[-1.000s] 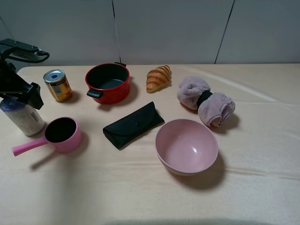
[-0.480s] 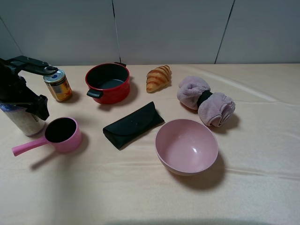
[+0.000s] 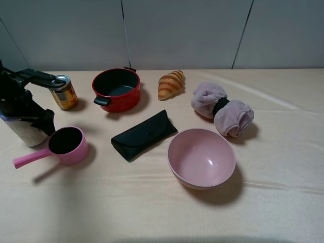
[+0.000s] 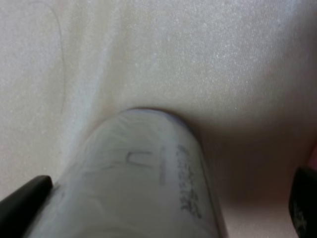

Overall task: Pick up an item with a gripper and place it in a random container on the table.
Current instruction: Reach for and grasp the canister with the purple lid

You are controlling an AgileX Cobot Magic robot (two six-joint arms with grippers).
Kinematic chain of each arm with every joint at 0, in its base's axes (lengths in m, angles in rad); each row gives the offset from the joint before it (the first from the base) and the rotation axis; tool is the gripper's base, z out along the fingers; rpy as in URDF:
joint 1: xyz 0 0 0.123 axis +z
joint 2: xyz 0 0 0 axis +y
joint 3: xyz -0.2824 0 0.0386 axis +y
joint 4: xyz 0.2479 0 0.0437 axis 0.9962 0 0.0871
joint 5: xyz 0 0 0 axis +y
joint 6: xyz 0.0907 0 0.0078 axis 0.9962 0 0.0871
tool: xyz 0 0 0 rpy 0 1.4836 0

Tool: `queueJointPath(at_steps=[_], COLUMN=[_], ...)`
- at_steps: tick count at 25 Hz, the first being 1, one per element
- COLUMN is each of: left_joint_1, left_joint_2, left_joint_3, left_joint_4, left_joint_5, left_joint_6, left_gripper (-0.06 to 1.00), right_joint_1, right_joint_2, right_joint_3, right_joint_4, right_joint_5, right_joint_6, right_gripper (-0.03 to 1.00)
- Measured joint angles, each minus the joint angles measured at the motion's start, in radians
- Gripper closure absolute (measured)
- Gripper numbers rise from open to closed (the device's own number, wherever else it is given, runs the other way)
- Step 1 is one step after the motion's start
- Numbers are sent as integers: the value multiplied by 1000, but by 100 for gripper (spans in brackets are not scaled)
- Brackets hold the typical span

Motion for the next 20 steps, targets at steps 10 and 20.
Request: queueJointPath(at_steps=[10,20], left_joint_1=[0,0], left_joint_2=[0,0], left_joint_3=[0,0], left_joint_4=[0,7], left_joint_5=[-5,-11], left_joint_6=[0,0], left_gripper=[2,25], right_joint_1=[0,0], right_joint_2=[0,0], right_joint_3=[0,0], right_joint_4=[0,0], right_joint_5=[0,0], right_joint_6=[0,0], right_gripper=[27,27])
